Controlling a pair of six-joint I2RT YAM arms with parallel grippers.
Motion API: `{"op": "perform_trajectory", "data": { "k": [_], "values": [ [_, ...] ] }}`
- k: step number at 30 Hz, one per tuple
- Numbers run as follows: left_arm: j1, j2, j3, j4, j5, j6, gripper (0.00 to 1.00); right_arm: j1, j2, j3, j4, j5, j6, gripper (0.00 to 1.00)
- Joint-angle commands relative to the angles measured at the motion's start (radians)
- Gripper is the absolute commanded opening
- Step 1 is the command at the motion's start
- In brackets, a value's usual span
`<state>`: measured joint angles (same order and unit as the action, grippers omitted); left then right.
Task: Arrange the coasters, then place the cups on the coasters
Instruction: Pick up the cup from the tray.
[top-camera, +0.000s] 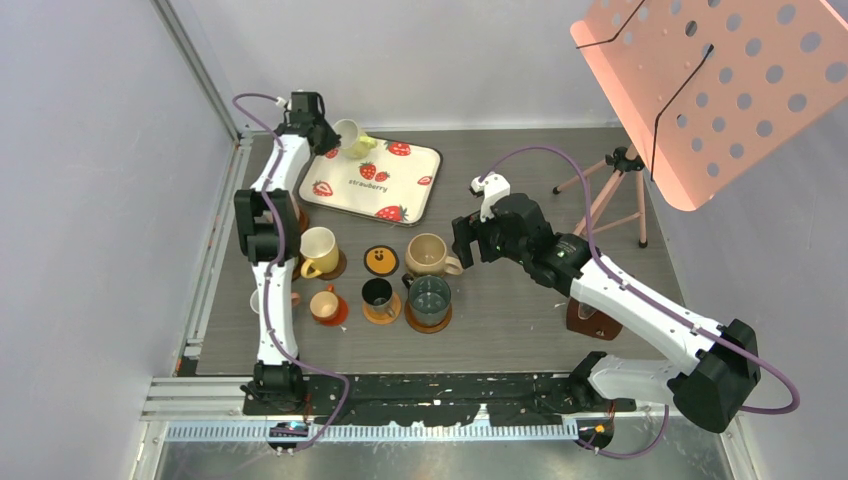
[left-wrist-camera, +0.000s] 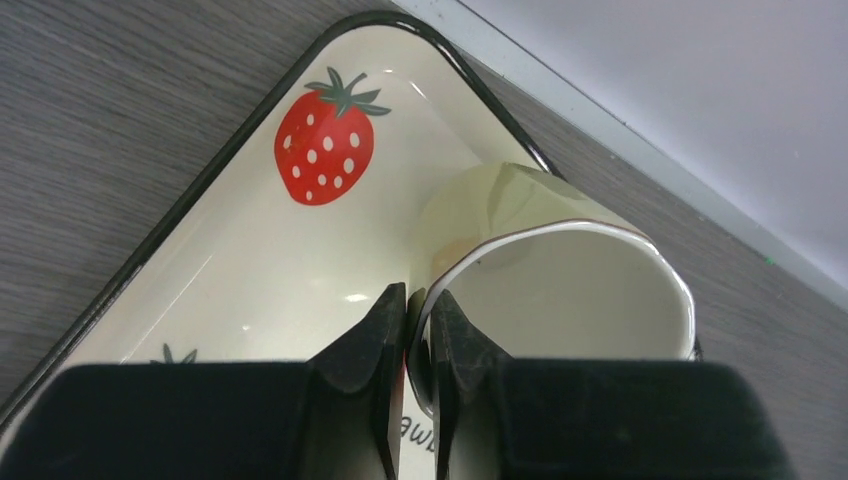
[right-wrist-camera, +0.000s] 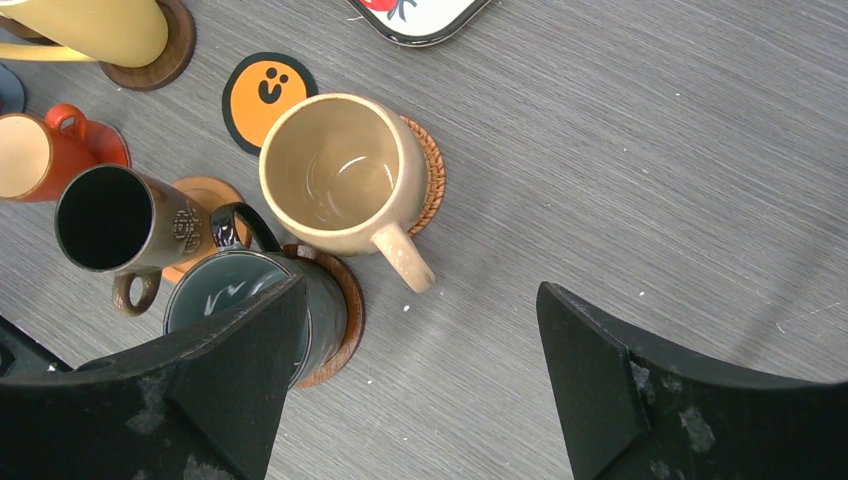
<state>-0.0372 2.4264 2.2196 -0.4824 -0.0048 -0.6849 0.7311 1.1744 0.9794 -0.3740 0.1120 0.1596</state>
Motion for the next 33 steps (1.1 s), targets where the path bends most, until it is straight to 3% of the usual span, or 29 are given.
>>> {"op": "perform_trajectory", "data": {
  "k": [1, 4, 16, 18, 27, 33],
  "values": [
    [0.010, -0.110, -0.002, 0.012, 0.037, 0.016, 0.08, 0.003, -0.024, 0.045, 0.044, 0.013, 0.000, 0.92],
    [0.010, -0.137, -0.002, 0.019, 0.061, 0.015, 0.00, 0.003, -0.030, 0.049, 0.040, 0.010, 0.008, 0.92],
    [0.007, -0.312, -0.030, -0.007, 0.154, 0.094, 0.00, 0.004, -0.090, 0.029, 0.045, 0.019, -0.016, 0.93],
    [0.005, -0.367, -0.057, -0.042, 0.166, 0.131, 0.00, 0.004, -0.107, 0.026, 0.039, 0.022, -0.021, 0.98],
    [-0.026, -0.646, -0.360, -0.161, 0.232, 0.330, 0.00, 0.004, -0.227, -0.020, 0.025, 0.043, -0.003, 0.95],
    [-0.110, -0.789, -0.540, -0.254, 0.216, 0.495, 0.00, 0.004, -0.307, -0.064, 0.011, 0.056, 0.010, 0.95]
  ]
}}
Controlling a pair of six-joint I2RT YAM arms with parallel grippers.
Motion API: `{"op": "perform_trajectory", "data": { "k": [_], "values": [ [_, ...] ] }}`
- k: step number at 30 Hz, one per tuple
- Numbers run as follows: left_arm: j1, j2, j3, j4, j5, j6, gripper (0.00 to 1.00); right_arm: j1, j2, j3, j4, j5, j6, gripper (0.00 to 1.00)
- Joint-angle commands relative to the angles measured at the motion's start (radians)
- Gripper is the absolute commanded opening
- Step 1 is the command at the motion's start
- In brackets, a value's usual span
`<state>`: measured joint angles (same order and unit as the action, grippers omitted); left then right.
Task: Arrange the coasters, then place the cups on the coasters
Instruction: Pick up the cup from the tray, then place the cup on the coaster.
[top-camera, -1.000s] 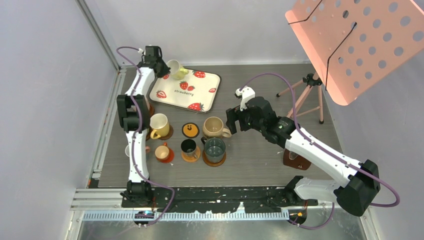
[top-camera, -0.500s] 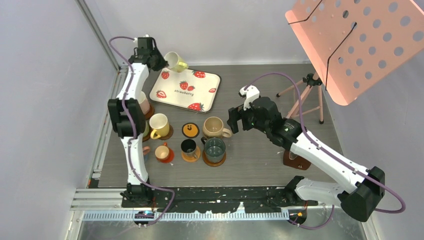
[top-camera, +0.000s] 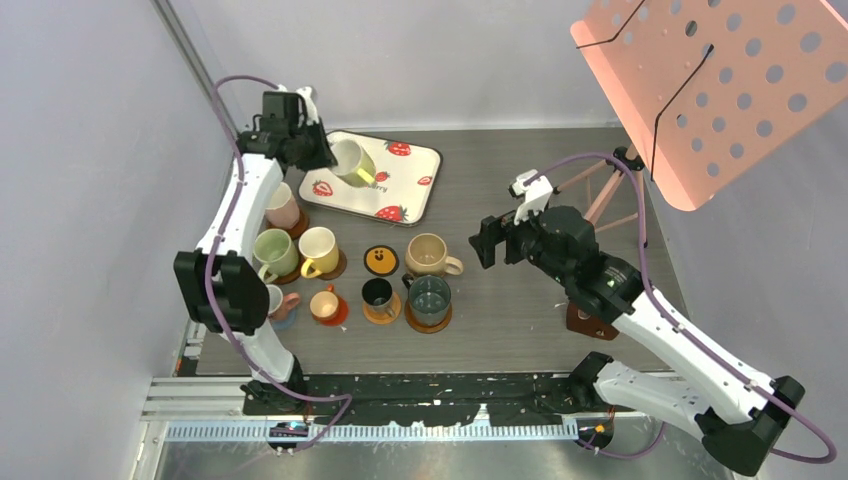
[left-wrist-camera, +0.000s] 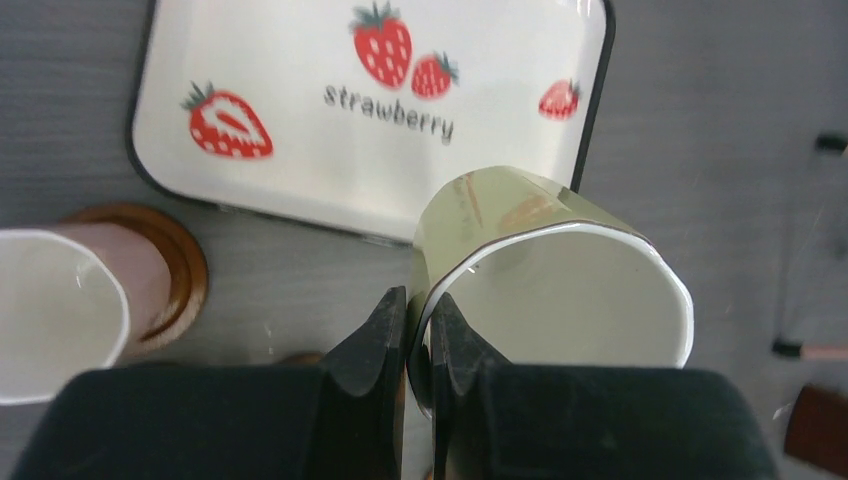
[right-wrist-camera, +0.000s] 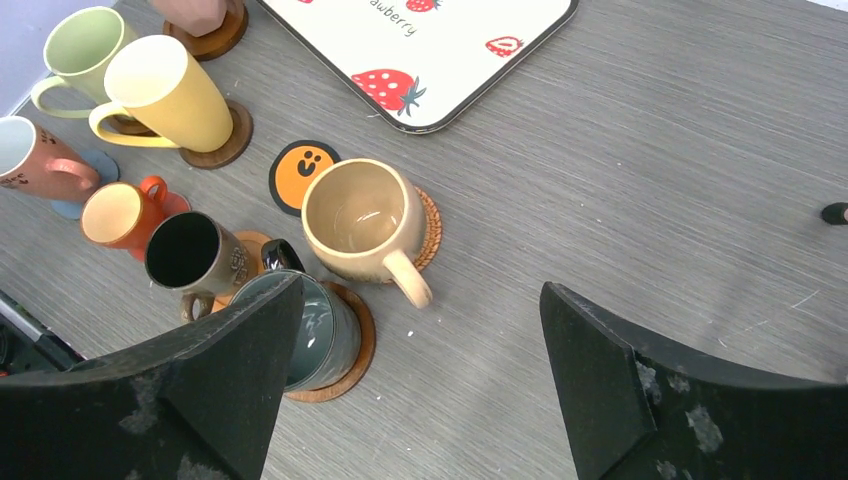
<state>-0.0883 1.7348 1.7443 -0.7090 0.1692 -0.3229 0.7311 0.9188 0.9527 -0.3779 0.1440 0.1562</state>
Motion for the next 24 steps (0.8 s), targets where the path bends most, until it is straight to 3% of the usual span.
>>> {"op": "perform_trajectory", "data": {
  "k": [1, 7, 11, 24],
  "values": [
    [-0.070, -0.108, -0.092, -0.036, 0.046, 0.151, 0.00, 0.004, -0.075, -0.045, 0.019, 0.021, 0.015, 0.95],
    [-0.111, -0.144, -0.208, -0.064, 0.098, 0.241, 0.00, 0.004, -0.148, -0.081, 0.038, -0.013, 0.013, 0.95],
    [-0.152, -0.142, -0.209, -0.110, 0.032, 0.274, 0.00, 0.004, -0.175, -0.086, 0.033, -0.021, 0.005, 0.95],
    [-0.182, -0.180, -0.360, -0.053, -0.042, 0.084, 0.00, 0.004, -0.199, -0.106, 0.030, -0.058, 0.028, 0.95]
  ]
}}
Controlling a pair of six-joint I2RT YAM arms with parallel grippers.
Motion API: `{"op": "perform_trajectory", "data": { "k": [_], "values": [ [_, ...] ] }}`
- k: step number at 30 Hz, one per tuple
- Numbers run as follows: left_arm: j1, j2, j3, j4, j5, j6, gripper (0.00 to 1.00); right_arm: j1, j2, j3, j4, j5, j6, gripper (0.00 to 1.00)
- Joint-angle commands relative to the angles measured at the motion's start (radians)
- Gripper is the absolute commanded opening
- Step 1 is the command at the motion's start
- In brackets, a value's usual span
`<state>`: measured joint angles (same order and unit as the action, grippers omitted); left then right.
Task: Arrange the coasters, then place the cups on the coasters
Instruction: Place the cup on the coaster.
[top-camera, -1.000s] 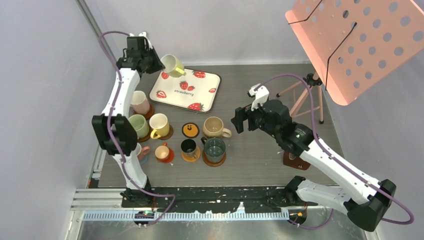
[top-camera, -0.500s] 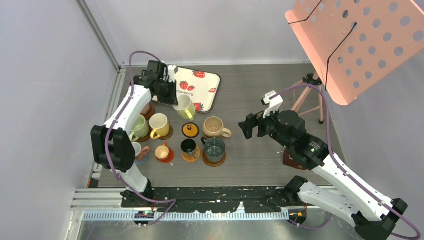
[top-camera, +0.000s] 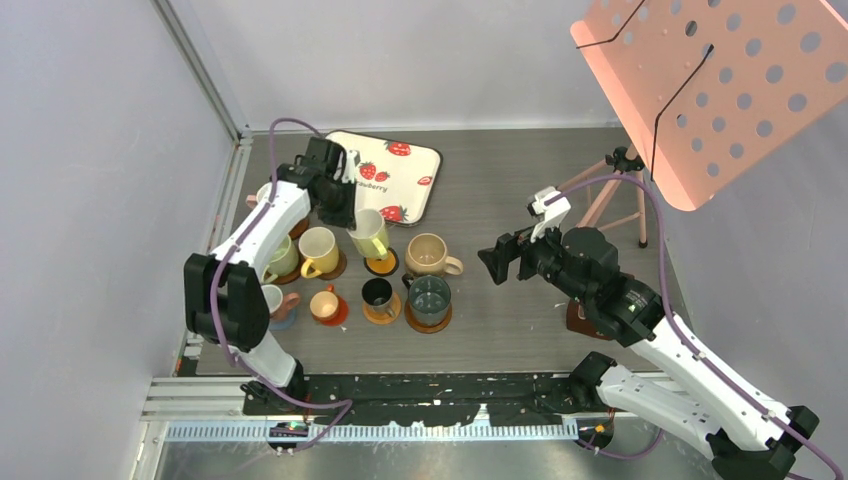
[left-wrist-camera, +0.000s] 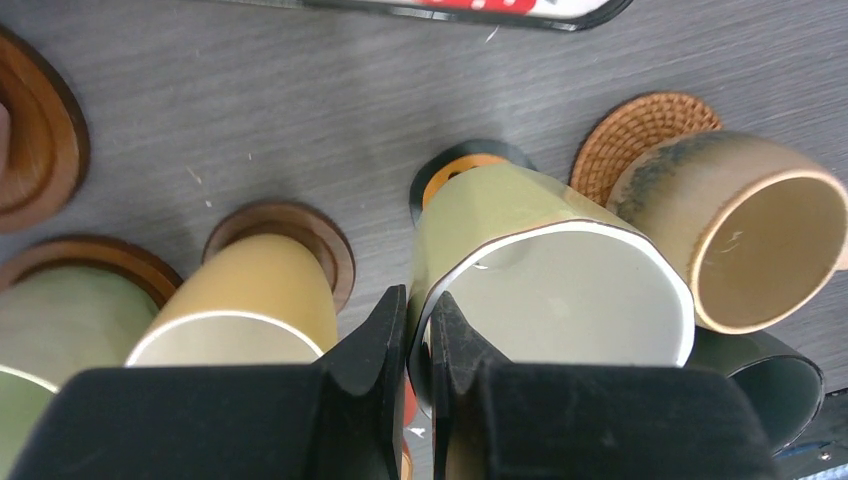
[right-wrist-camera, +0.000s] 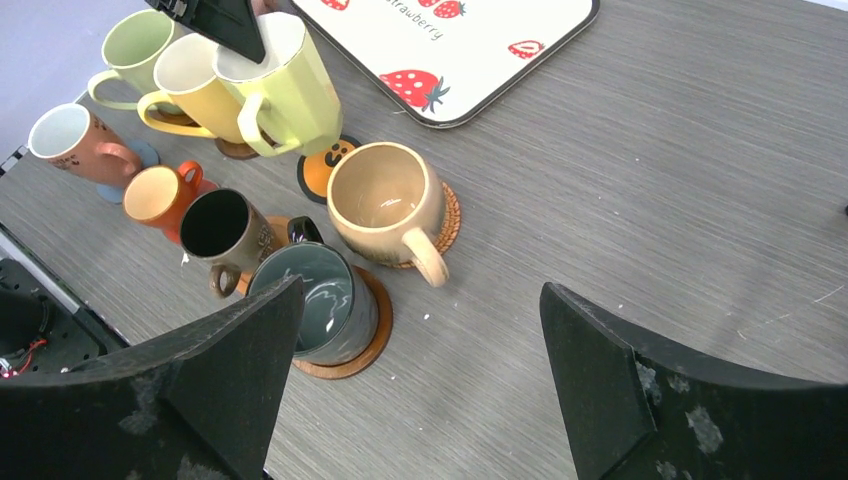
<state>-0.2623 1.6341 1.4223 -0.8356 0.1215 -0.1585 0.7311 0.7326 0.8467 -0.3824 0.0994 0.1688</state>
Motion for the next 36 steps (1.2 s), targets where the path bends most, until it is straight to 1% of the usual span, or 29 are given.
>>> {"op": "perform_trajectory", "data": {
  "k": [1, 7, 14, 20, 30, 36],
  "values": [
    [-0.011, -0.088, -0.061, 0.082, 0.002, -0.090, 0.00, 0.003, -0.015, -0.002, 0.035, -0.013, 0.015, 0.95],
    [-0.024, -0.118, -0.135, 0.119, -0.009, -0.123, 0.00, 0.004, -0.015, -0.005, 0.042, -0.023, 0.025, 0.95],
    [-0.027, -0.128, -0.187, 0.148, 0.009, -0.148, 0.00, 0.004, -0.020, -0.014, 0.048, -0.028, 0.044, 0.95],
    [-0.028, -0.126, -0.219, 0.175, -0.011, -0.145, 0.00, 0.004, -0.021, -0.023, 0.051, -0.031, 0.052, 0.95],
    [-0.031, -0.119, -0.227, 0.200, -0.014, -0.150, 0.00, 0.003, -0.020, -0.029, 0.055, -0.028, 0.050, 0.95],
    [-0.034, -0.120, -0.204, 0.195, -0.016, -0.159, 0.00, 0.004, -0.021, -0.032, 0.056, -0.024, 0.045, 0.95]
  ]
}}
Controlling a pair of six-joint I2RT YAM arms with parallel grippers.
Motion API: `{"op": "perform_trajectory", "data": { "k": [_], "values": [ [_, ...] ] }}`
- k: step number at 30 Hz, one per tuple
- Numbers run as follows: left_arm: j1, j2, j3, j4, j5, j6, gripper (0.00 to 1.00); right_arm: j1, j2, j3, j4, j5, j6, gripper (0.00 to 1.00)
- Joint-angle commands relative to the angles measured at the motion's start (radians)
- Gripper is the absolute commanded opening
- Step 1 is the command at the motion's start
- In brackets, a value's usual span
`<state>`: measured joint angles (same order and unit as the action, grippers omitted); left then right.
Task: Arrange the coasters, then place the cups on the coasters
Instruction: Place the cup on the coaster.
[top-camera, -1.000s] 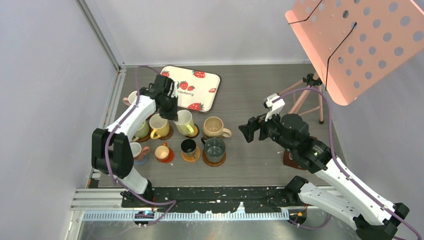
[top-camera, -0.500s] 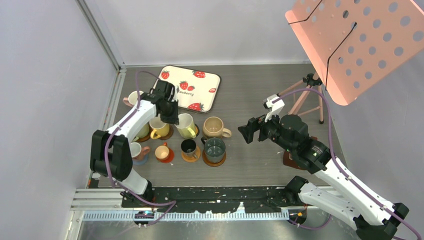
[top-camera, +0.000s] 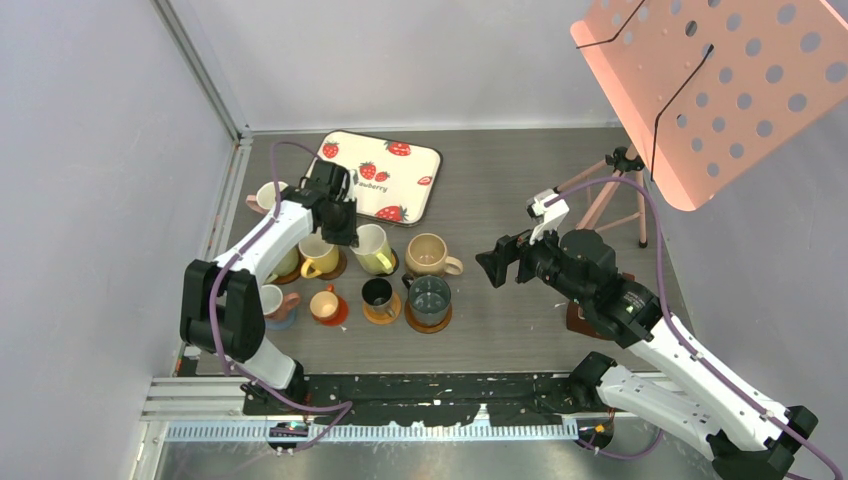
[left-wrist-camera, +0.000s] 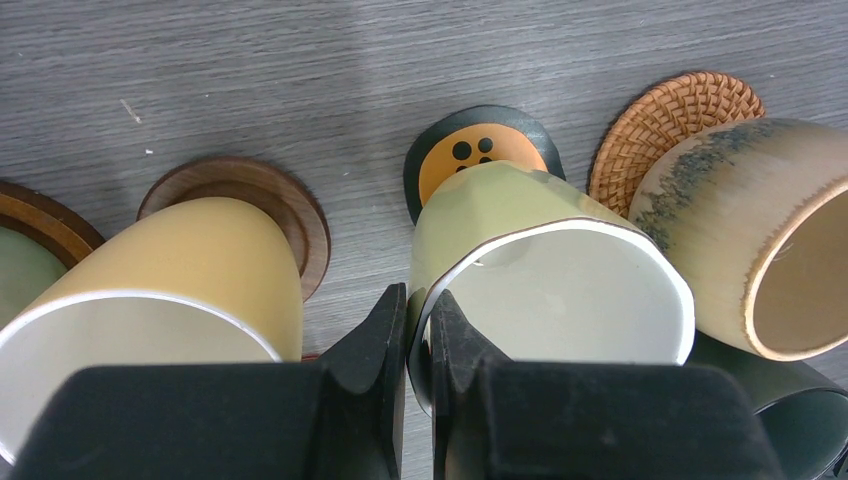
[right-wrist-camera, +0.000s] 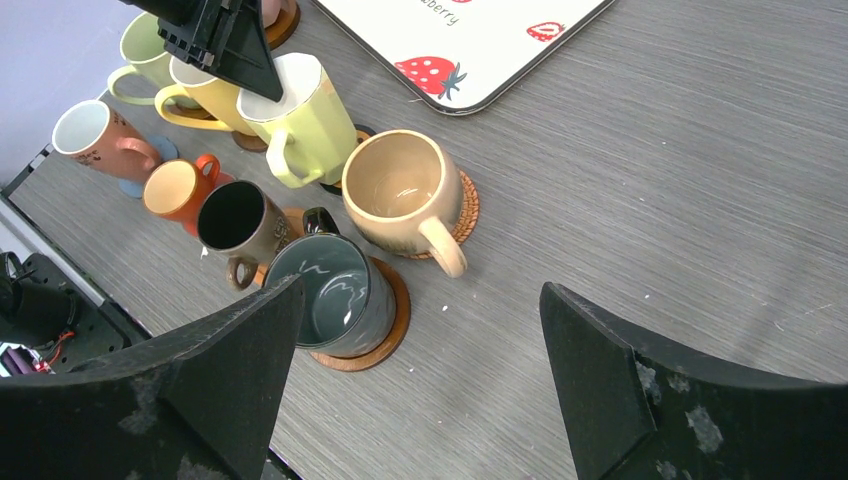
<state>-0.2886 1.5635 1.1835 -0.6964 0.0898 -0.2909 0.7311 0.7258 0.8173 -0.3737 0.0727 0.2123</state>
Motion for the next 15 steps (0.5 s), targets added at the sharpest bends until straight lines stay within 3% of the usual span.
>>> {"op": "perform_trajectory", "data": {
  "k": [1, 15],
  "values": [
    [-0.007, -0.043, 0.039, 0.053, 0.016, -0.027, 0.00, 0.004, -0.014, -0.001, 0.047, 0.003, 0.001, 0.95],
    [-0.017, -0.026, 0.048, 0.049, 0.000, -0.029, 0.00, 0.003, -0.014, -0.007, 0.047, 0.009, -0.012, 0.95]
  ]
}}
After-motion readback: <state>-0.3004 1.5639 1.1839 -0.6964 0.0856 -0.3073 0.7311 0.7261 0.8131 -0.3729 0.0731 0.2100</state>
